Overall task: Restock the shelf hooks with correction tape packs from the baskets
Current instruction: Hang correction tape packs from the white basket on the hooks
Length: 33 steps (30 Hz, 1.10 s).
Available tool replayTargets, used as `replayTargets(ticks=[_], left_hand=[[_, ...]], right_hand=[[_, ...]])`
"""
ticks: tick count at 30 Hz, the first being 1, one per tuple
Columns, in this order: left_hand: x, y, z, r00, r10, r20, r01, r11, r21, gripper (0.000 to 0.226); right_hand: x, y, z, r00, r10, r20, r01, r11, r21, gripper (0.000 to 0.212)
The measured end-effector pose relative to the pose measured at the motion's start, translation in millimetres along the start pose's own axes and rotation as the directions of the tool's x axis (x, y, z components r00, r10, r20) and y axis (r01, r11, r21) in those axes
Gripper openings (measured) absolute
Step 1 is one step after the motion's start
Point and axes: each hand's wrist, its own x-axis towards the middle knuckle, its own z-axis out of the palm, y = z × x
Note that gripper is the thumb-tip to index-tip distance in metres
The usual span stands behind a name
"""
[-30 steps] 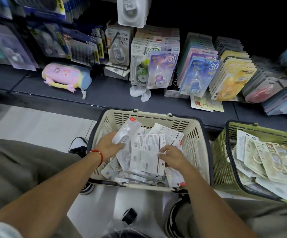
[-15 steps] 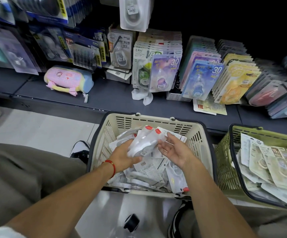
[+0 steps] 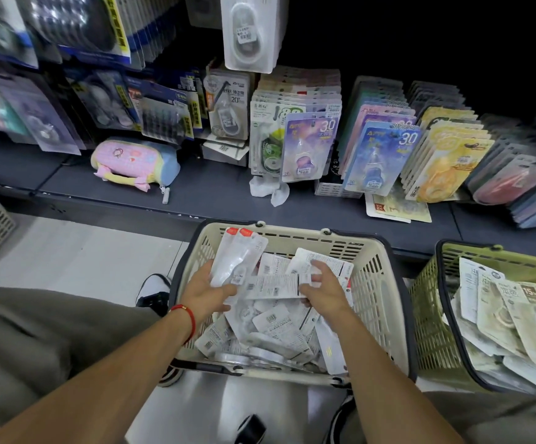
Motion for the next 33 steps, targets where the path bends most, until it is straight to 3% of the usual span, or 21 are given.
replayTargets(ticks=[2,6,8,12,17,20,23,25,28,30,33], left_hand=[[-0.2,4.5,1.6,0.999,0.054,-0.004,-0.054,0.997,0.047,0.051],[-5.5,16.3,5.8,0.978,0.203,0.035,-0.206,0.96,0.188,0.048],[-8.4,19.9,8.3,0.976,0.196,0.093,-0.209,0.964,0.162,0.053],[-16.3,30.8,6.0,0.966,0.174,0.19,-0.174,0.985,-0.021,0.058],[-32.2,49.4,11.1,0.92,0.31,0.24,-0.319,0.948,0.001,0.075],[-35.5,60.9,18.5,0.909,0.397,0.13,-0.387,0.917,-0.1,0.071],[-35.8,87.9,16.2,0.933,0.353,0.07,-0.325,0.911,-0.256,0.069],[-36.1,115.9,9.5,0.932,0.345,0.108,-0.281,0.88,-0.383,0.074],[-35.4,161.8,-8.1,0.882,0.419,0.217,-0.277,0.831,-0.482,0.077],[-33.2,190.6,-21.6,0.837,0.478,0.266,-0.32,0.822,-0.47,0.069],[-27.0,223.7,-38.6,0.796,0.524,0.302,-0.378,0.821,-0.428,0.06]], right_hand=[[-6.9,-23.6,-5.9,0.997,-0.061,0.037,0.061,0.998,0.004,0.051],[-21.4,-73.2,-17.3,0.987,-0.079,0.142,0.087,0.995,-0.05,0.017],[-31.0,-92.7,-22.1,0.965,-0.116,0.237,0.106,0.993,0.058,0.012],[-50.1,-122.5,-30.1,0.954,-0.148,0.261,0.082,0.965,0.248,0.013],[-61.4,-153.5,-30.2,0.95,-0.127,0.284,0.013,0.929,0.371,0.006],[-62.3,-174.9,-24.8,0.96,-0.141,0.242,0.097,0.978,0.187,0.024],[-55.6,-202.3,-29.6,0.966,-0.211,0.151,0.208,0.977,0.039,0.042],[-52.5,-224.8,-38.4,0.943,-0.276,0.189,0.292,0.954,-0.067,0.042],[-50.4,-251.2,-45.4,0.874,-0.351,0.335,0.457,0.829,-0.323,0.028],[-52.1,-263.4,-44.7,0.818,-0.443,0.368,0.556,0.774,-0.304,0.029],[-55.4,-277.4,-39.7,0.768,-0.544,0.339,0.613,0.778,-0.138,0.05]])
